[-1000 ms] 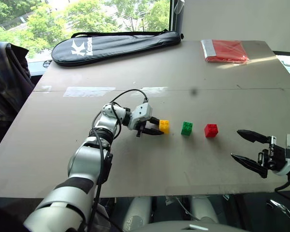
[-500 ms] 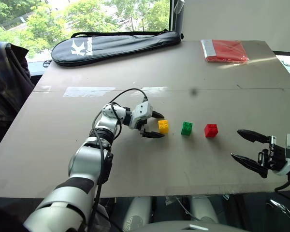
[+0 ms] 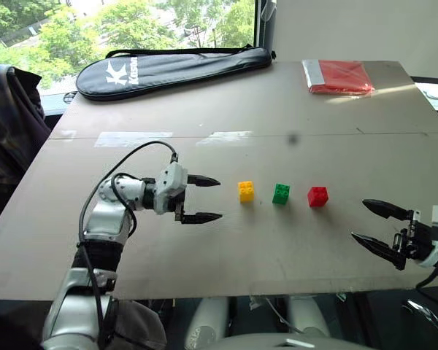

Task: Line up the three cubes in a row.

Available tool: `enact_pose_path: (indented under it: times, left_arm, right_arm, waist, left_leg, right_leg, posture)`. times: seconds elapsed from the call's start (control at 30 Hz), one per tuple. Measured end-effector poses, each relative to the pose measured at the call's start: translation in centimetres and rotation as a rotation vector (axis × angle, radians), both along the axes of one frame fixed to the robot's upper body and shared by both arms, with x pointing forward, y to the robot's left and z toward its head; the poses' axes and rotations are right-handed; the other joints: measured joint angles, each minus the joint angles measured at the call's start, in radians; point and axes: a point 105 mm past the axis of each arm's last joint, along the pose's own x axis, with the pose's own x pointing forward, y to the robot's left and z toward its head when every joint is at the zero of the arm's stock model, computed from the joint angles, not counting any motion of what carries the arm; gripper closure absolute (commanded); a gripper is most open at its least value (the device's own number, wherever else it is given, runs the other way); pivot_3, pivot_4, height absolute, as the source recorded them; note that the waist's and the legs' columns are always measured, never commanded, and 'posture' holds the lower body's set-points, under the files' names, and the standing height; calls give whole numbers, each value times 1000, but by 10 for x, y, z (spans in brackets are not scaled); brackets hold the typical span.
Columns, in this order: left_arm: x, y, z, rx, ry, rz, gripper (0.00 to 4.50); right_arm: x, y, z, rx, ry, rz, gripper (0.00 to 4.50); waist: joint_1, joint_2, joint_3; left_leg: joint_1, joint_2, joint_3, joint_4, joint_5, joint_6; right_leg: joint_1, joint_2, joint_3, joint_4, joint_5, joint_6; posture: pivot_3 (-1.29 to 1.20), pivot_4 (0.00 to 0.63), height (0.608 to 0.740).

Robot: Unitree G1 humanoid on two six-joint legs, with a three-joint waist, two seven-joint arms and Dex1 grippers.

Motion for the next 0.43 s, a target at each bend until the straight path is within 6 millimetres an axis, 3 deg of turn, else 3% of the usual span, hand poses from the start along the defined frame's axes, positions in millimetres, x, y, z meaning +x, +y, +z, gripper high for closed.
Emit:
enact_pose_path:
  times: [0.13,0.27,0.43]
  left_arm:
    - [-31,5,-32,-26,98,264,20]
    - [-54,10,-39,-63,93,442,20]
    - [-62,13,-44,-64,84,520,20]
  right_arm:
    - [-4,-7,-10,-19,36,-25,0]
    - [-6,-13,-18,-38,63,-49,0]
    - [-6,-18,-24,-40,75,-79,0]
  waist:
    - [3,0,0]
    - [7,1,-1]
    - [3,7,-5]
  left_leg:
    - [0,0,0,0,0,0]
    - [1,0,0,0,0,0]
    - [2,0,0,0,0,0]
  right_leg:
    - [0,-1,1,-1,-1,-3]
    - [2,-1,0,-1,-2,-3]
    - [3,0,-2,-1,-5,1]
  posture:
    - [0,150,694]
    - [0,150,694]
    - [0,150,694]
